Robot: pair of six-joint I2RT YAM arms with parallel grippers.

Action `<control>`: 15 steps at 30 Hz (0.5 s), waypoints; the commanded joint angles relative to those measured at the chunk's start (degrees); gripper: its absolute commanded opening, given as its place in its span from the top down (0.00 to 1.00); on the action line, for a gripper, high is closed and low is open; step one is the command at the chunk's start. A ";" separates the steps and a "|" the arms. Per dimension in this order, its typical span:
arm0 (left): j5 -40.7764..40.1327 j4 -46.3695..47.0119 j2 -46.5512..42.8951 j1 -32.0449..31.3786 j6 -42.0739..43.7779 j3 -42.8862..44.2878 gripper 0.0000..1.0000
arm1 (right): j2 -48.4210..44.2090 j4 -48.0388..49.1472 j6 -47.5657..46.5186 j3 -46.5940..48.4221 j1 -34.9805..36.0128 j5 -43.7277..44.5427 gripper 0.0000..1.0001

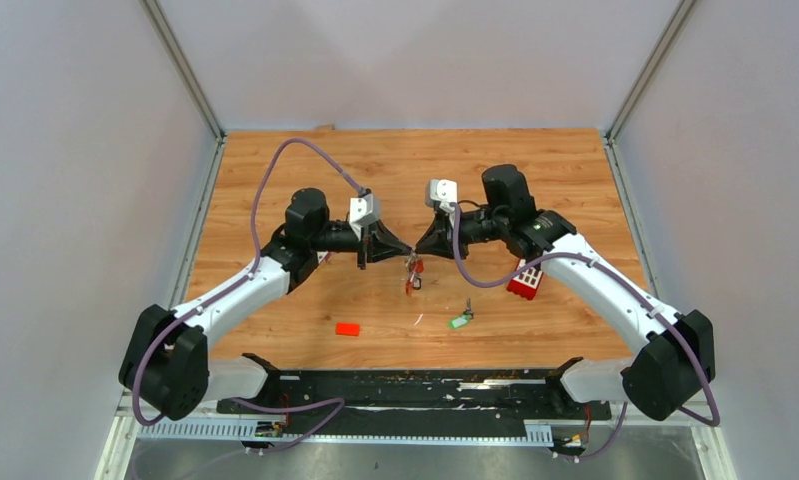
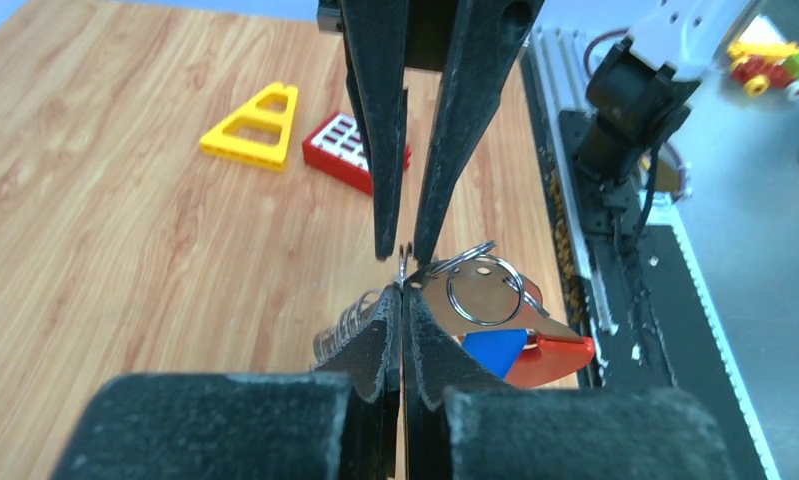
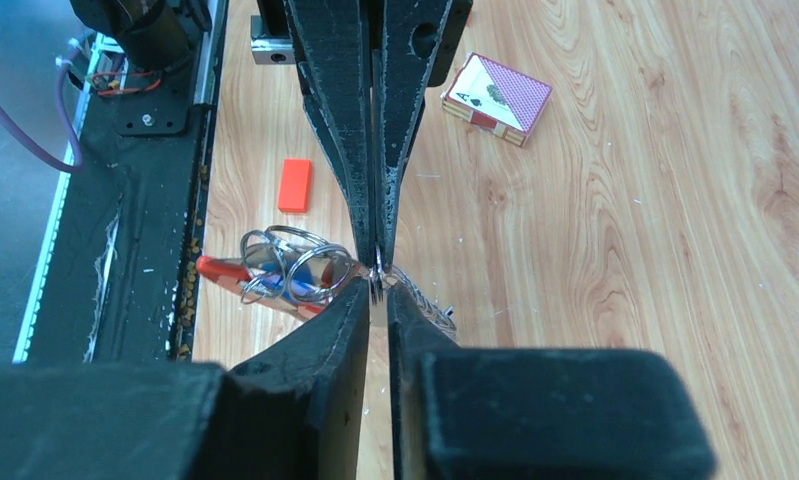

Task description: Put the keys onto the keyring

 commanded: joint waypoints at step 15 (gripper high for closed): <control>-9.39 -59.15 -3.12 -2.06 58.12 19.60 1.00 | -4.18 -1.01 -11.52 -3.83 0.10 5.25 0.71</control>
